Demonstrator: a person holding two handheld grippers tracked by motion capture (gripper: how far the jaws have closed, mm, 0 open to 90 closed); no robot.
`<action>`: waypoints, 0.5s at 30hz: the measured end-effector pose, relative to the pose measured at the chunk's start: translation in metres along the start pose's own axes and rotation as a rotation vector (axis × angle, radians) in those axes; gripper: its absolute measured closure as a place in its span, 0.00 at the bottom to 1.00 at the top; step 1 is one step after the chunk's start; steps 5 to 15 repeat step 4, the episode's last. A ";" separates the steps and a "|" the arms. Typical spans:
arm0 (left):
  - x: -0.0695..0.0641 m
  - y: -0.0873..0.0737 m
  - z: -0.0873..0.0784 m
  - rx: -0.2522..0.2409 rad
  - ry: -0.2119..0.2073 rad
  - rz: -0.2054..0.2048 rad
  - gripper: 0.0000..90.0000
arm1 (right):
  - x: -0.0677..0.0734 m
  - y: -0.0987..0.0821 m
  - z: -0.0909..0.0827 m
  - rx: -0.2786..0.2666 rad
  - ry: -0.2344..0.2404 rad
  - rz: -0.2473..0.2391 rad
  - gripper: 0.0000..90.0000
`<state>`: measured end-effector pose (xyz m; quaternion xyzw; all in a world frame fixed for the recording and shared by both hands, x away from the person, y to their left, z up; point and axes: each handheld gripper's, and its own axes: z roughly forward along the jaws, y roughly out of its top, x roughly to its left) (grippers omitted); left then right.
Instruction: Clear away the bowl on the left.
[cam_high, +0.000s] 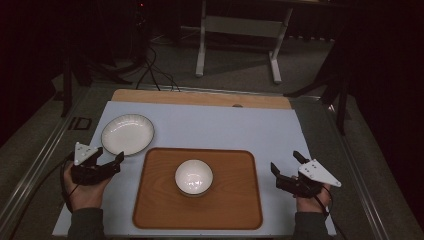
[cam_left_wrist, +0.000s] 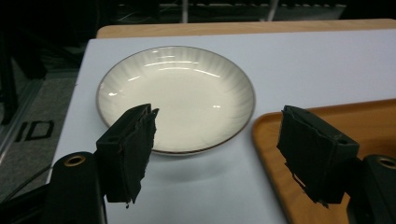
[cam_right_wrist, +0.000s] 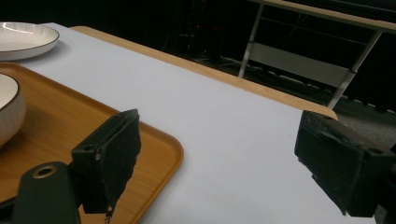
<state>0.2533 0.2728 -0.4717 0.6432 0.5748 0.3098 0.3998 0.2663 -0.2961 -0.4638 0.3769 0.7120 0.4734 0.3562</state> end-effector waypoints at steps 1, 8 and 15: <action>0.001 0.000 -0.001 -0.007 0.016 0.007 0.30 | -0.001 0.000 0.000 0.000 0.000 0.002 0.16; 0.002 -0.001 -0.004 -0.026 0.032 -0.001 0.30 | -0.002 0.000 0.000 -0.006 -0.004 0.012 0.16; 0.002 -0.001 -0.004 -0.026 0.032 -0.001 0.30 | -0.002 0.000 0.000 -0.006 -0.004 0.012 0.16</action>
